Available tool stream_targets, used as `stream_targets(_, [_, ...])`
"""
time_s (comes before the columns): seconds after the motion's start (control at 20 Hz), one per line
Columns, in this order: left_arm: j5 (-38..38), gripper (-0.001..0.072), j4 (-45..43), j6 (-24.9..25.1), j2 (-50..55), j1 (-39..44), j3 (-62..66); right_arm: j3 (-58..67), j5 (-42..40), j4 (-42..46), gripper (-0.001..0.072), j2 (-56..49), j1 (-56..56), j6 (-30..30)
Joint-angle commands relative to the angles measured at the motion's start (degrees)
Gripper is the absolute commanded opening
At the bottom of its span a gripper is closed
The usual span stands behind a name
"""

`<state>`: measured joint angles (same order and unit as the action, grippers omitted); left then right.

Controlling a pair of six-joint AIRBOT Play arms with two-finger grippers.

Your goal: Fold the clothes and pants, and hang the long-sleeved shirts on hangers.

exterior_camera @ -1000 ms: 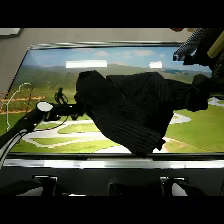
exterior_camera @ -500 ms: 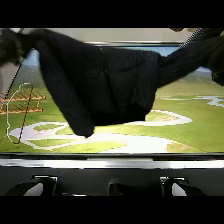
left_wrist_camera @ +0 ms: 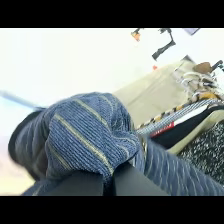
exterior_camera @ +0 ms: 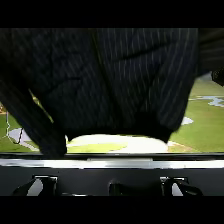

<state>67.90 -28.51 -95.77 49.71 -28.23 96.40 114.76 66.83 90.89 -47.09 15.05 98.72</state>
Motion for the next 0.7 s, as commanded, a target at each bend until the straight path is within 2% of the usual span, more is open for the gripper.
stream_targets(0.0, [8.35, 0.0005, -1.68, -3.96, -0.42, -2.16, -0.07, 0.26, 4.94, 1.46, 0.0016, 2.43, 0.0, 2.12])
stream_targets(0.2, [9.05, 0.0005, -7.04, -2.99, 4.02, 5.33, -7.21, -0.5, 17.31, -7.67, 0.0017, -7.32, -0.02, 4.17])
stream_targets(0.3, [7.04, 0.0005, -10.14, 0.66, 8.02, 11.87, -12.74, -2.25, 21.22, -12.31, 0.0017, -14.49, -0.02, 4.13])
stream_targets(0.45, [-2.43, 0.0005, -10.78, 5.97, 16.68, 20.22, -19.82, -5.4, 22.23, -12.31, 0.0017, -24.72, -0.02, 3.91])
stream_targets(0.65, [-11.21, 0.0005, -10.16, 7.32, 31.91, 26.4, -20.5, -7.26, 22.12, -11.96, 0.0049, -36.61, -0.02, 2.38])
